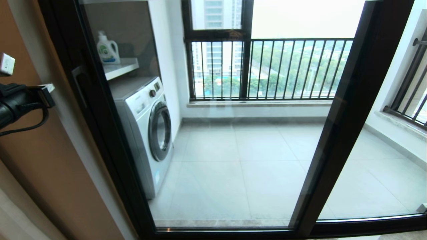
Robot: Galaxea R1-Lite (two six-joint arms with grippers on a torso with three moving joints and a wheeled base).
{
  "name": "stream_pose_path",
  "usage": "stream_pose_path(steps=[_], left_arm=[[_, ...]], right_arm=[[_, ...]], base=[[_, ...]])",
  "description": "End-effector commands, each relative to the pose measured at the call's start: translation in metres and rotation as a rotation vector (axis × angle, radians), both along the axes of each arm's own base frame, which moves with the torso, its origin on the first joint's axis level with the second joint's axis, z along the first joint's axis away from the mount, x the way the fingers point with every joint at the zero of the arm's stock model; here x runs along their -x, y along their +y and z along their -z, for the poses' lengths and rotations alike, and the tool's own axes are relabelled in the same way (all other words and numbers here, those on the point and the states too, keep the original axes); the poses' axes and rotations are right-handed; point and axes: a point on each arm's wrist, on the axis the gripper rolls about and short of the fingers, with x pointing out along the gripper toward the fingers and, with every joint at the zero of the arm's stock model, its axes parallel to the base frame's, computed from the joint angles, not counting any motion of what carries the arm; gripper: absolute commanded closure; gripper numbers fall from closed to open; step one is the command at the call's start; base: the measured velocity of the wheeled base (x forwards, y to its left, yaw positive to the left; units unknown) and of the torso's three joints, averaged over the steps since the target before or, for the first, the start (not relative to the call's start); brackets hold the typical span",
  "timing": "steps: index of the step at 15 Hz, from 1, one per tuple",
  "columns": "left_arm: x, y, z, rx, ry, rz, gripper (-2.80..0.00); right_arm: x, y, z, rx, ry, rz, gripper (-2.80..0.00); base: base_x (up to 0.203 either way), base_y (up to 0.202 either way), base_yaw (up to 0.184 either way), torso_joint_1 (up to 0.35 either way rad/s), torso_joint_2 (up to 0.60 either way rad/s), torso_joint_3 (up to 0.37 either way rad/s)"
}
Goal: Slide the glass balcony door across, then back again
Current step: Close the slid door
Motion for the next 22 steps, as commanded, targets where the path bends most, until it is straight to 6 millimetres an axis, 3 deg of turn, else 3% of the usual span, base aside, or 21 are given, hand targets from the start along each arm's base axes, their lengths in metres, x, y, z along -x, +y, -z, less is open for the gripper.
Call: stream_pose_path(steps=[1, 10, 18, 22], left_arm=[[-0.006, 0.001, 0.007, 0.004, 0.015, 0.018, 0.00], [-0.049, 0.009, 0.038, -0.008, 0.010, 0.037, 0.00], [-0.060, -0.029, 0.050, -0.012, 0.043, 0.127, 0.00], [-0.059, -0.046, 0.042, -0.018, 0.025, 0.161, 0.00]], right_arm=[[-0.001, 0.000, 0.003, 0.000, 0.009, -0.001, 0.00], [-0.001, 0.000, 0.003, 0.000, 0.009, -0.001, 0.00], [-0.001, 0.000, 0.003, 0.002, 0.009, -0.001, 0.00], [-0.001, 0.000, 0.003, 0.000, 0.009, -0.001, 0.00]], base=[[0.000, 0.000, 0.000, 0.000, 0.00, 0.000], [0.000, 0.000, 0.000, 0.000, 0.00, 0.000], [0.000, 0.000, 0.000, 0.000, 0.00, 0.000], [0.000, 0.000, 0.000, 0.000, 0.00, 0.000]])
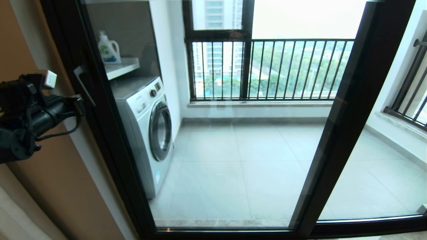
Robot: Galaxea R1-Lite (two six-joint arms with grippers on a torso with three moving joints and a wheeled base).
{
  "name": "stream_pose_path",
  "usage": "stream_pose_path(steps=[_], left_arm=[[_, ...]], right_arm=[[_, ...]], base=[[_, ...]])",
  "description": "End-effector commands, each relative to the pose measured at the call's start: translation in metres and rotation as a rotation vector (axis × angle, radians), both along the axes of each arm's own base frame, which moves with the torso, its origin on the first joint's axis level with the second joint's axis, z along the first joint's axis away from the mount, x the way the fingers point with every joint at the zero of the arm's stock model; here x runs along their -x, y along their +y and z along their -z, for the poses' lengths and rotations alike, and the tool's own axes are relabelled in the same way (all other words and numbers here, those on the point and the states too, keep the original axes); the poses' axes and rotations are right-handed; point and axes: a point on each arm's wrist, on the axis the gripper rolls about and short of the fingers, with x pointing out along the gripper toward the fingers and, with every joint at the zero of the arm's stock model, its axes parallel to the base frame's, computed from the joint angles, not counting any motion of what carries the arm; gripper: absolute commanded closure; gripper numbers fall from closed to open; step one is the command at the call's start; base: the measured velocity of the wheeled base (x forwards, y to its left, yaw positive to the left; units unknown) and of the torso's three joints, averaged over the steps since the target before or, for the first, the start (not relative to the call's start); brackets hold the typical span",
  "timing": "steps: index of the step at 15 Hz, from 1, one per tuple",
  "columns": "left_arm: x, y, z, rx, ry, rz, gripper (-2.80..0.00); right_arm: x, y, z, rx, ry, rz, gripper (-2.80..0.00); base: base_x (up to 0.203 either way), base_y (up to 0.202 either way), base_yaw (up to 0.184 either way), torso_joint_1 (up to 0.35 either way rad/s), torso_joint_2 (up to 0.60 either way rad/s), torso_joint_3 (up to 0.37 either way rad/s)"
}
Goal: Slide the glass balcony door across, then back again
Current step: Close the slid door
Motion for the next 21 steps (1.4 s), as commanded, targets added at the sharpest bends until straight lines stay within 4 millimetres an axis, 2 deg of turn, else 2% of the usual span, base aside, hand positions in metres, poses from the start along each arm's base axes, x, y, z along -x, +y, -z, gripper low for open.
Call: stream_pose_path(steps=[1, 5, 11, 14, 17, 19, 21], left_arm=[[0.001, -0.015, -0.008, -0.008, -0.025, 0.038, 0.00], [0.001, -0.038, -0.021, -0.013, -0.062, 0.055, 0.00], [0.006, -0.040, -0.058, -0.023, -0.142, 0.035, 0.00], [0.011, -0.041, -0.064, -0.024, -0.149, 0.035, 0.00], [0.014, -0.041, -0.057, -0.018, -0.125, 0.035, 0.00], [0.026, -0.042, -0.038, -0.003, -0.051, 0.040, 0.00], [0.049, -0.045, -0.009, 0.012, 0.027, 0.046, 0.00]], right_arm=[[-0.001, 0.000, 0.003, 0.001, 0.009, -0.001, 0.00], [-0.001, 0.000, 0.003, 0.001, 0.009, -0.001, 0.00], [-0.001, 0.000, 0.003, 0.001, 0.009, -0.001, 0.00], [-0.001, 0.000, 0.003, 0.000, 0.009, -0.001, 0.00], [-0.001, 0.000, 0.003, 0.000, 0.009, -0.001, 0.00], [-0.001, 0.000, 0.003, 0.002, 0.009, -0.001, 0.00], [-0.001, 0.000, 0.003, 0.001, 0.009, -0.001, 0.00]], base=[[0.000, 0.000, 0.000, 0.000, 0.00, 0.000], [0.000, 0.000, 0.000, 0.000, 0.00, 0.000], [0.000, 0.000, 0.000, 0.000, 0.00, 0.000], [0.000, 0.000, 0.000, 0.000, 0.00, 0.000], [0.000, 0.000, 0.000, 0.000, 0.00, 0.000], [0.000, 0.000, 0.000, 0.000, 0.00, 0.000], [0.000, 0.000, 0.000, 0.000, 0.00, 0.000]])
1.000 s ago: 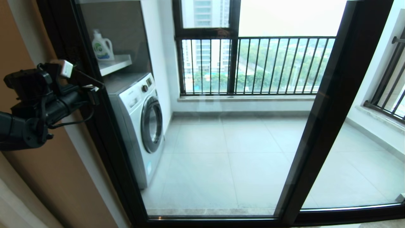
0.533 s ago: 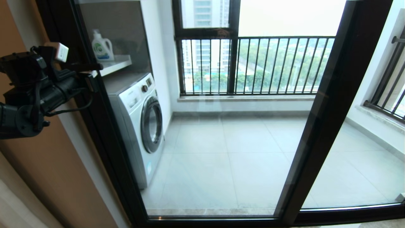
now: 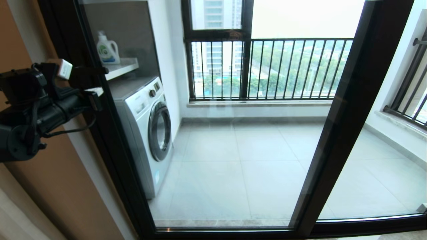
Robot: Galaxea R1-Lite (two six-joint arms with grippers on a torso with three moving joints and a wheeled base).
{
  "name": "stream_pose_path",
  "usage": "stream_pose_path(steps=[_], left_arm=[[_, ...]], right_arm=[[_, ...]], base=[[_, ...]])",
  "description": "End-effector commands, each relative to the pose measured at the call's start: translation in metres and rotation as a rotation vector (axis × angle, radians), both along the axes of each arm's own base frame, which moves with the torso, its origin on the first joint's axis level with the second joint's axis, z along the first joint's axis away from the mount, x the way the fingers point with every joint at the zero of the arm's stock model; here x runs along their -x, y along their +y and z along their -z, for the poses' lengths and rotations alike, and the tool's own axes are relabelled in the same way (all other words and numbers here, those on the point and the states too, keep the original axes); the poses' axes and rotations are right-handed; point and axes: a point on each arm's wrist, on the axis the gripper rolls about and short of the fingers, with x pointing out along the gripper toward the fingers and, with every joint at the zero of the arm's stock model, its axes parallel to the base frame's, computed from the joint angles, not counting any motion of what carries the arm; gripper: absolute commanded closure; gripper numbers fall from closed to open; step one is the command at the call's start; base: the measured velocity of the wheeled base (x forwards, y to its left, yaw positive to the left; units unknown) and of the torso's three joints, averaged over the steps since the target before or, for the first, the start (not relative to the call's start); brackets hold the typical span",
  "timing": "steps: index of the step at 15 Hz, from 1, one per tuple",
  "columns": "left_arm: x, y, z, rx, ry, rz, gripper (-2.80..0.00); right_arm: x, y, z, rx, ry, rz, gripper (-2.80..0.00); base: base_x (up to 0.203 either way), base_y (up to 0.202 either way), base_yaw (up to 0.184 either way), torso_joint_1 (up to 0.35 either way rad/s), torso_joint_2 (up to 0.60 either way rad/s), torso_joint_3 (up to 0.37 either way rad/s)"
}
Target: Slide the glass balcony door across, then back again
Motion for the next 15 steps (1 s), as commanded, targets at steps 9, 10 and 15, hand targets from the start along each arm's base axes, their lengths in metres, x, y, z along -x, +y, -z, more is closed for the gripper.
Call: stream_pose_path(steps=[9, 10, 15], left_arm=[[0.191, -0.027, -0.038, 0.148, -0.205, 0.122, 0.00], [0.215, -0.032, -0.044, 0.179, -0.200, 0.179, 0.00], [0.343, -0.057, -0.051, 0.308, -0.045, 0.623, 0.00]], right_arm=[[-0.001, 0.000, 0.002, 0.002, 0.009, 0.000, 0.00], [-0.001, 0.000, 0.002, 0.000, 0.009, 0.000, 0.00], [-0.001, 0.000, 0.002, 0.000, 0.009, 0.000, 0.00]], base=[[0.000, 0.000, 0.000, 0.000, 0.00, 0.000], [0.000, 0.000, 0.000, 0.000, 0.00, 0.000], [0.000, 0.000, 0.000, 0.000, 0.00, 0.000]])
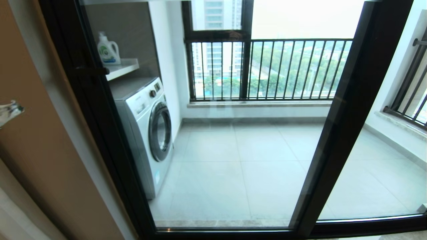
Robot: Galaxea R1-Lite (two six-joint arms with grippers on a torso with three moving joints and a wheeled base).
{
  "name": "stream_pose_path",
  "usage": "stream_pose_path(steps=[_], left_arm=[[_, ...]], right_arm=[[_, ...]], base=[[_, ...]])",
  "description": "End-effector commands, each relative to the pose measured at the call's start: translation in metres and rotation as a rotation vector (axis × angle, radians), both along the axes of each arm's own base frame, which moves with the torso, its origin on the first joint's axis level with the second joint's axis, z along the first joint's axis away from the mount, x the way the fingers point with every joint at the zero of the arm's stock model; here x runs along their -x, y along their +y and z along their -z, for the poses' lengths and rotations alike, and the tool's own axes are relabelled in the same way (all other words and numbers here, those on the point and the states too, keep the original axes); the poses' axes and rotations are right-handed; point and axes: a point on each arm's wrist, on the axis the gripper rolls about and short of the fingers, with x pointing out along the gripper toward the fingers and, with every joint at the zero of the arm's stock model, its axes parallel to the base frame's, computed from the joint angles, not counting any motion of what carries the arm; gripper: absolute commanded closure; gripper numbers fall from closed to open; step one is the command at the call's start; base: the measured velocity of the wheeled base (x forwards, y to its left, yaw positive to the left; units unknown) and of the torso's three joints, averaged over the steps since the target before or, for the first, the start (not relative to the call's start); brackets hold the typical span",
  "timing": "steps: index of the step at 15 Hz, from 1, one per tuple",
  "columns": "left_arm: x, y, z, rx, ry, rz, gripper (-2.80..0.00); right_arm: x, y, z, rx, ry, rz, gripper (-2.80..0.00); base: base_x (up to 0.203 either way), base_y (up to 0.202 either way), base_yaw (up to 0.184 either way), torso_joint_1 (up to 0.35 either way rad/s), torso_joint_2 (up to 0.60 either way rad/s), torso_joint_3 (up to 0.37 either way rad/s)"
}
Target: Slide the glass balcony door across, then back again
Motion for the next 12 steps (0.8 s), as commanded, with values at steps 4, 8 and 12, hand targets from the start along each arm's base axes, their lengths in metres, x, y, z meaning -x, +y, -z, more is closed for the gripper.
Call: stream_pose_path(steps=[4, 8, 12], left_arm=[[0.126, -0.014, 0.022, -0.025, 0.049, 0.459, 0.00], [0.153, -0.010, 0.053, 0.003, 0.049, 0.369, 0.00], [0.148, -0.006, 0.123, -0.134, 0.034, -0.012, 0.00]], right_arm=[[-0.001, 0.000, 0.003, 0.000, 0.009, -0.001, 0.00], [-0.001, 0.000, 0.003, 0.000, 0.009, -0.001, 0.00], [-0.001, 0.000, 0.003, 0.002, 0.009, -0.001, 0.00]], base=[[0.000, 0.000, 0.000, 0.000, 0.00, 0.000], [0.000, 0.000, 0.000, 0.000, 0.00, 0.000], [0.000, 0.000, 0.000, 0.000, 0.00, 0.000]])
